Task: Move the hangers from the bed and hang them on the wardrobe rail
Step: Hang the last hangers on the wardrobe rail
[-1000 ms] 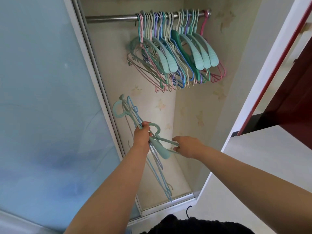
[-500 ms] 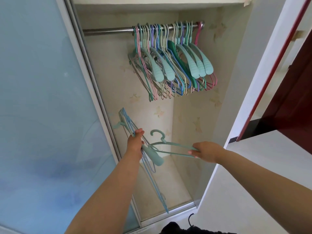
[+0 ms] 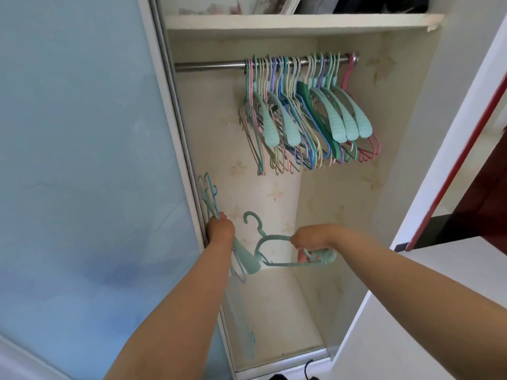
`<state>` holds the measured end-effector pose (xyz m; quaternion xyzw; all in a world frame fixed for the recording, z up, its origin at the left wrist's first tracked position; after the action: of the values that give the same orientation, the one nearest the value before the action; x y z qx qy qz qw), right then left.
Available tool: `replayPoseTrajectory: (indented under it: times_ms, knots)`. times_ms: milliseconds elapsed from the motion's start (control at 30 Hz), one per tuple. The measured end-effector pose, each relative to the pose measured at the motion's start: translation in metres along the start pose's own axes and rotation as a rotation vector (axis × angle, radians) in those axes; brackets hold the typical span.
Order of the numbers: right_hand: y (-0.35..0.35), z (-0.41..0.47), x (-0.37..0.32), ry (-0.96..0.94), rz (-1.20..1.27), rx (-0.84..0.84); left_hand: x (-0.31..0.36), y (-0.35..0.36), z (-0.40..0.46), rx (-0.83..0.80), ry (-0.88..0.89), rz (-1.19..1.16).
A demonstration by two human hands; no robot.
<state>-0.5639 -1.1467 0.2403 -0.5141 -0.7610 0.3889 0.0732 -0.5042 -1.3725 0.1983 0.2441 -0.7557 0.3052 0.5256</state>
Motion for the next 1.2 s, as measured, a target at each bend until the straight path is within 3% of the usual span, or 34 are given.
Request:
replayPoseTrajectory:
  times_ms: [167, 300, 500, 667, 933, 1067, 1200]
  knots:
    - [-0.016, -0.01, 0.013, 0.01, 0.185, 0.021, 0.001, 0.007, 0.001, -0.096, -0.02, 0.078]
    - [-0.016, -0.008, -0.014, -0.09, 0.207, 0.116, 0.01, 0.008, -0.003, -0.042, 0.016, 0.044]
    - [-0.025, -0.006, -0.085, -0.268, 0.582, 0.173, 0.05, 0.002, -0.005, 0.035, 0.146, 0.146]
    - [-0.063, -0.018, -0.133, -0.415, 0.737, 0.335, 0.082, -0.011, -0.006, 0.111, 0.195, 0.123]
    - [-0.153, -0.044, -0.181, -0.618, 0.858, 0.578, 0.091, -0.012, -0.003, 0.037, 0.143, 0.068]
    - [-0.192, -0.051, -0.193, -0.616, 0.893, 0.574, 0.093, -0.014, -0.009, -0.002, 0.175, -0.153]
    - [-0.21, -0.042, -0.185, -0.493, 0.848, 0.525, 0.096, -0.015, -0.012, -0.077, 0.166, -0.214]
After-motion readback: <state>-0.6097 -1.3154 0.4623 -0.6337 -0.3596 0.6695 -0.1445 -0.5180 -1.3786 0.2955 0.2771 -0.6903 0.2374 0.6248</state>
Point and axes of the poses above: each hand's wrist, its own z-axis towards the middle knuckle, its own y-axis out of the palm, x = y × z, the point moved 4 cm from there along z, towards the middle knuckle, and after that the axes turned 9 degrees about -x, right-handed, at the moved point
